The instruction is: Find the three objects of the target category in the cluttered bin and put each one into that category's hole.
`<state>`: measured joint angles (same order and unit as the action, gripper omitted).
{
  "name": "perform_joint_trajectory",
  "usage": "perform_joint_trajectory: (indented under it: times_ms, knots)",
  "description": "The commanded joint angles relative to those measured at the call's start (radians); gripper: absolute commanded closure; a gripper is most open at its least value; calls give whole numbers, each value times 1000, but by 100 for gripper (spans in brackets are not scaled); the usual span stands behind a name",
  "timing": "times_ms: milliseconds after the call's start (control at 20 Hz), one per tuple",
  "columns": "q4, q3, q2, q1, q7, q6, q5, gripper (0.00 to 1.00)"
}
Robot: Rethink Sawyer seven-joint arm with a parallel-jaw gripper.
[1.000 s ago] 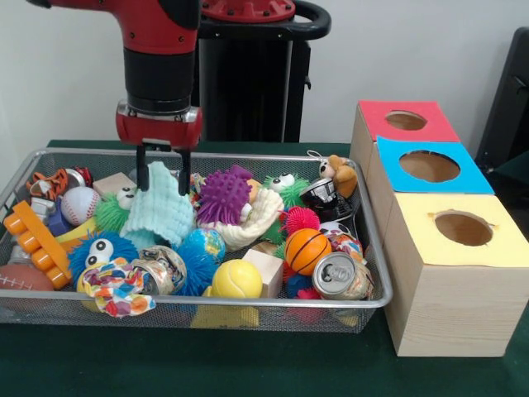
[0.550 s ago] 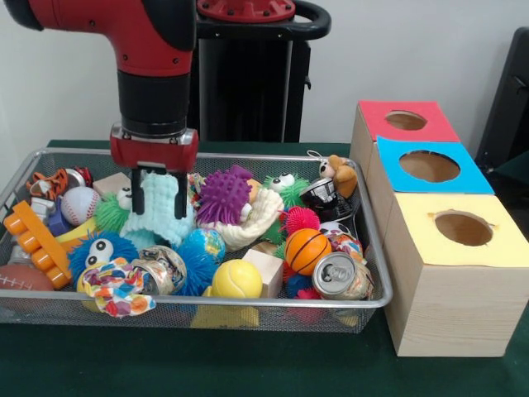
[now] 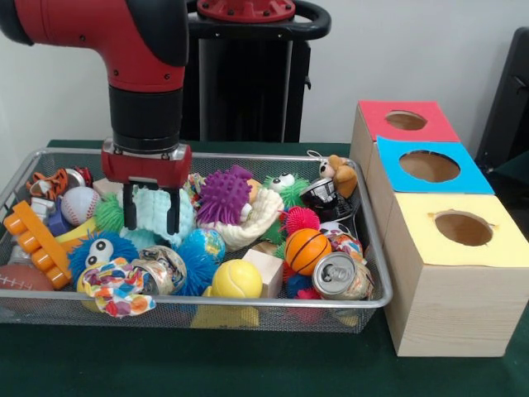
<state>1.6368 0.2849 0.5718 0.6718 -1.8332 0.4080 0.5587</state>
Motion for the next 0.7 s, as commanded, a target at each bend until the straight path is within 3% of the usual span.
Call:
perform_joint_trajectory:
  times_ms: [50,400,700]
  knots:
    - [15,18,45,18,171,162,57,0]
    - [56,26,70,38,184,190,59,0]
    - [65,33,49,54,197,183,85,0]
